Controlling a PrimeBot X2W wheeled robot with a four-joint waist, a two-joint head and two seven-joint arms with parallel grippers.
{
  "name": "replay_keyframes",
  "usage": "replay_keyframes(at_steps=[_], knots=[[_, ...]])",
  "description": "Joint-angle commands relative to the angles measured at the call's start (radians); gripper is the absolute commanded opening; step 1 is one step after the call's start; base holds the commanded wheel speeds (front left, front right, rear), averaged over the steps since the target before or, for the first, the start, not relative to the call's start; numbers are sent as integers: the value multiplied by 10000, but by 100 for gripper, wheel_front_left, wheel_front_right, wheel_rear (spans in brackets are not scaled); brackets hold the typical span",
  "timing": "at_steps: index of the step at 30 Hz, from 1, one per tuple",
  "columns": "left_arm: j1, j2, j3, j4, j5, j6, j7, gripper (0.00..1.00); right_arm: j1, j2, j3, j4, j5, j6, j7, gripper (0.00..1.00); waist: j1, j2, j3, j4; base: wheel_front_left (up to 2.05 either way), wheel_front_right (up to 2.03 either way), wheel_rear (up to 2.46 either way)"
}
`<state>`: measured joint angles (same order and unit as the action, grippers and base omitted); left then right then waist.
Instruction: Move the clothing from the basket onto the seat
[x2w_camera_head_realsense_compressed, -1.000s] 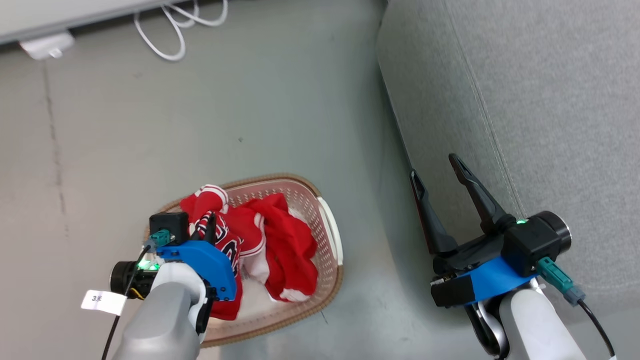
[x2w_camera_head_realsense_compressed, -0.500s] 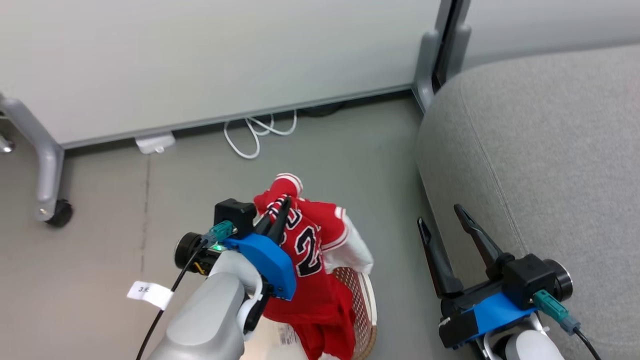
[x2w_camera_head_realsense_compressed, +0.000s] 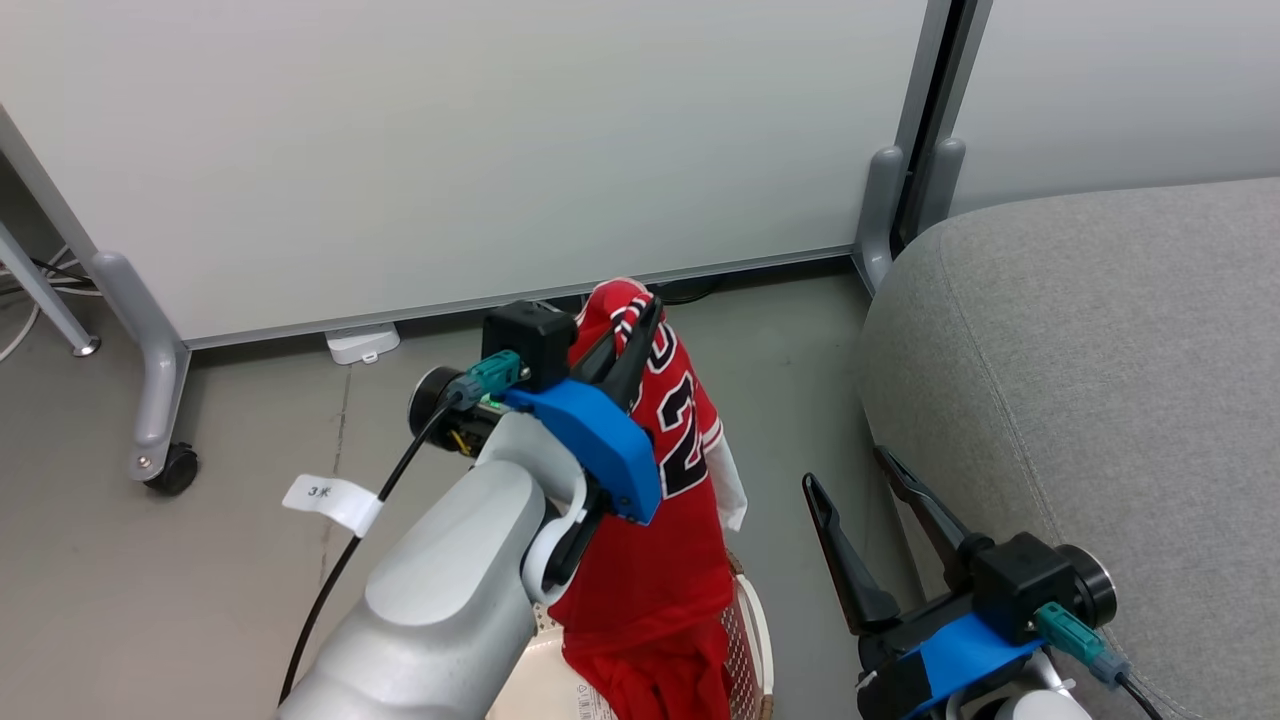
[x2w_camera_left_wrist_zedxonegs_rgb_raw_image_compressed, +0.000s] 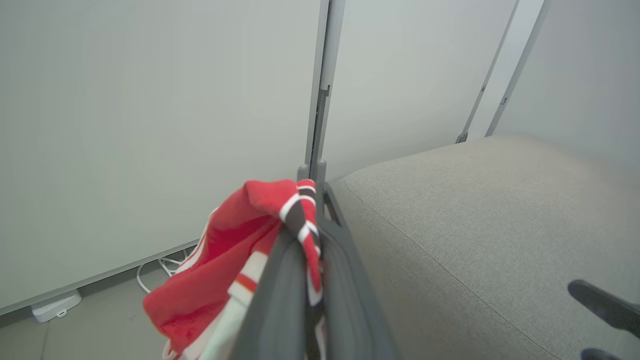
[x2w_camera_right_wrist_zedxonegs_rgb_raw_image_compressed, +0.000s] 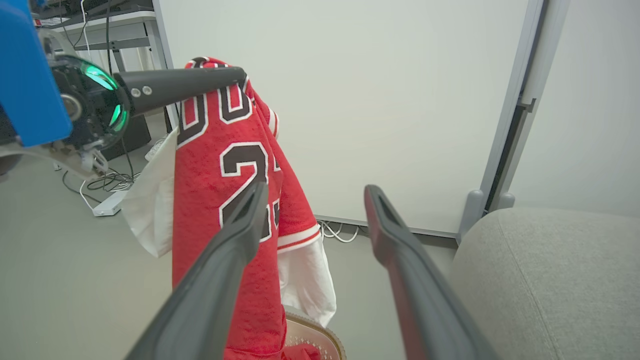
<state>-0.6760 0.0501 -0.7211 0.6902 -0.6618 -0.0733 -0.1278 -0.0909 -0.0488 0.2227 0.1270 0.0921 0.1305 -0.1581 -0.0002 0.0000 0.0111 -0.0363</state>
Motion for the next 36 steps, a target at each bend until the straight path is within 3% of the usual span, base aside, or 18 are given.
replay_keyframes(at_steps=[1, 10, 20, 36], knots=[[-209, 7, -105, -107, -121, 76, 42, 0, 96, -28, 32, -40, 40, 5, 42, 100, 2, 0, -6, -4, 0, 0, 0], [-962, 8, -854, -381, -707, 394, -18, 0, 10, -28, 183, -17, 100, 5, 233, 100, 2, 0, -56, 23, 0, 0, 0], [-1172, 8, -1427, -199, -1200, 461, -193, 0, -506, -28, 508, 468, 157, 5, 943, 100, 2, 0, -15, 29, 0, 0, 0], [-1476, 8, -2316, -33, -1760, 199, -304, 0, -3046, -27, 1419, 3361, 743, 5, 1692, 100, 2, 0, 105, 278, 0, 0, 0]])
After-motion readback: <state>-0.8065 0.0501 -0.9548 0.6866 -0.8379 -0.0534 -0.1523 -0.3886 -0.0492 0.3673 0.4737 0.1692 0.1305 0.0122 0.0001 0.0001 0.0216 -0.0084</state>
